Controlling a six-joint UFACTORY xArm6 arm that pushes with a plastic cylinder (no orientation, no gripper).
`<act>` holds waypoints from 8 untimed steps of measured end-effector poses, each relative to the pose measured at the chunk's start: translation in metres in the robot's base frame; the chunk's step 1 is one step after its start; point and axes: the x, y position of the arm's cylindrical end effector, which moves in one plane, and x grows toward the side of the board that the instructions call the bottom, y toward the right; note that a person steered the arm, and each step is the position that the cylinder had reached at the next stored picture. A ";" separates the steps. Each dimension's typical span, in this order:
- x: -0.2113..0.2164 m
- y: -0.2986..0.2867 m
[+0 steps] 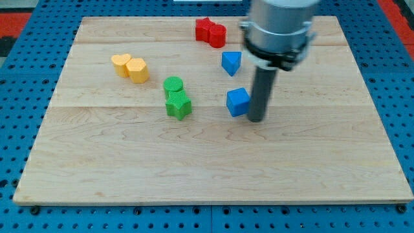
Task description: Slide the blue cube on top right of green circle
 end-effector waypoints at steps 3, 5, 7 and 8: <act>-0.068 -0.009; -0.086 -0.038; -0.085 -0.034; -0.085 -0.024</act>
